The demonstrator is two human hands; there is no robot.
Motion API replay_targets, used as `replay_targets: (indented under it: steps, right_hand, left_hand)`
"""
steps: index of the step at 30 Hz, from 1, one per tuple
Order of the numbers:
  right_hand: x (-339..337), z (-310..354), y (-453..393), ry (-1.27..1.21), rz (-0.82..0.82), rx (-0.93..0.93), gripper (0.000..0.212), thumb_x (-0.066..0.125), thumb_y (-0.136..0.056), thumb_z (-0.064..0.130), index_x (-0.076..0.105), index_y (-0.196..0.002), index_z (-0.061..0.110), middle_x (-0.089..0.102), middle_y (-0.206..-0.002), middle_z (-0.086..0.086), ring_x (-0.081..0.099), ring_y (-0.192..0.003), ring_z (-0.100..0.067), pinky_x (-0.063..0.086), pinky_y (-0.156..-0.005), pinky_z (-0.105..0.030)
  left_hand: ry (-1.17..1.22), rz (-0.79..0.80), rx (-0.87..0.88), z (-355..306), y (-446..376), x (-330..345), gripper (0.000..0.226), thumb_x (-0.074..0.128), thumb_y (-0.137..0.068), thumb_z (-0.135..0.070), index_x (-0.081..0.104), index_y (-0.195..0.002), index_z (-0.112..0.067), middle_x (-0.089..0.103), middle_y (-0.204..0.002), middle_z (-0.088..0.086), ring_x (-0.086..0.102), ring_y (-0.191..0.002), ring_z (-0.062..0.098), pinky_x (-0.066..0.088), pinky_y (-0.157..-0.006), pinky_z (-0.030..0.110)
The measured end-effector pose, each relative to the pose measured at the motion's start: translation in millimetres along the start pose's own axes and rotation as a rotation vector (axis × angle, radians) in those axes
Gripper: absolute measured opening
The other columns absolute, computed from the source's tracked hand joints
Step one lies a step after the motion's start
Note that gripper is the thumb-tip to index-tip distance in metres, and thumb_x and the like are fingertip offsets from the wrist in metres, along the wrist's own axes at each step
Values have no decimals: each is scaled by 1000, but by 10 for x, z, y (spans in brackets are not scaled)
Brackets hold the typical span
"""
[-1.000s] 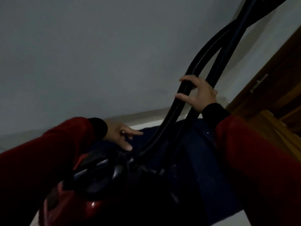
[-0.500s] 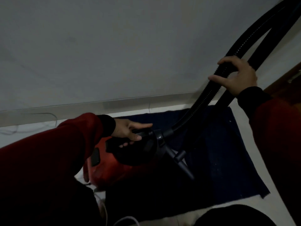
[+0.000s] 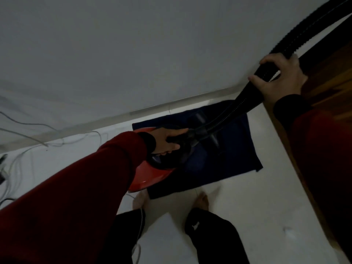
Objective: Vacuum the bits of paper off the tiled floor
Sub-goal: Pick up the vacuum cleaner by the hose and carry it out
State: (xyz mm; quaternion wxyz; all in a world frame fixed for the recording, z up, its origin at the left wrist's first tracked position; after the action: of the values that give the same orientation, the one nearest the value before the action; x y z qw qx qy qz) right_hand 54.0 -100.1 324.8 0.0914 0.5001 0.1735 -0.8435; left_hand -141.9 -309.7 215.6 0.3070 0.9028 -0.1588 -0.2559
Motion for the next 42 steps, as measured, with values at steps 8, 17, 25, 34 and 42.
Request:
replay_targets:
  steps: [8, 17, 25, 34, 42]
  right_hand:
    - [-1108, 791, 1168, 140, -79, 82, 33, 71, -75, 37, 62, -106, 30, 52, -123, -10, 51, -114, -28, 28, -106, -55]
    - [-1526, 1399, 3286, 188, -50, 235, 33, 72, -76, 36, 63, -107, 27, 52, -116, -9, 54, -106, -28, 27, -104, -53]
    - [-1310, 1884, 5312, 109, -10, 243, 31, 71, -76, 34, 62, -106, 30, 53, -117, -6, 53, -107, -26, 29, -101, -51]
    - [-964, 2493, 7204, 48, 17, 371, 33, 71, -74, 32, 62, -106, 30, 53, -116, -5, 53, -104, -22, 29, -102, -50]
    - [-276, 3113, 8266, 48, -3, 354, 31, 71, -74, 32, 62, -103, 30, 54, -114, -3, 54, -101, -19, 30, -100, -48]
  left_hand:
    - [-60, 134, 123, -266, 1265, 334, 61, 52, -93, -16, 27, -145, -38, 55, -73, -7, 53, -62, 4, 45, -53, 11]
    - [-163, 205, 154, 331, 2763, 1241, 62, 54, -92, -13, 31, -143, -38, 57, -106, 1, 56, -72, 9, 44, -55, 8]
    - [-199, 251, 110, 1303, 4173, 2430, 61, 56, -90, -14, 34, -142, -37, 59, -87, 3, 56, -67, 15, 50, -75, 27]
    - [-210, 321, 29, 2603, 5520, 3428, 64, 55, -91, -17, 29, -144, -42, 60, -89, 1, 58, -66, 11, 47, -64, 19]
    - [-124, 263, 2, 3822, 6019, 3894, 63, 58, -89, -23, 31, -142, -46, 61, -121, 11, 62, -76, 14, 49, -81, 24]
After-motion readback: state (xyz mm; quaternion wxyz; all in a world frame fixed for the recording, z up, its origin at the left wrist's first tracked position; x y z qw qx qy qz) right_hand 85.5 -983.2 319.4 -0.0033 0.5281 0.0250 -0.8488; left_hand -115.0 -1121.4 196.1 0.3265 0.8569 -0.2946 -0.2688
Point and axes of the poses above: each hand's wrist, its own y-axis away from the middle knuckle, its own x-axis out of the palm, z = x × y, the point moved 3 cm from there along -y, towards the middle knuckle
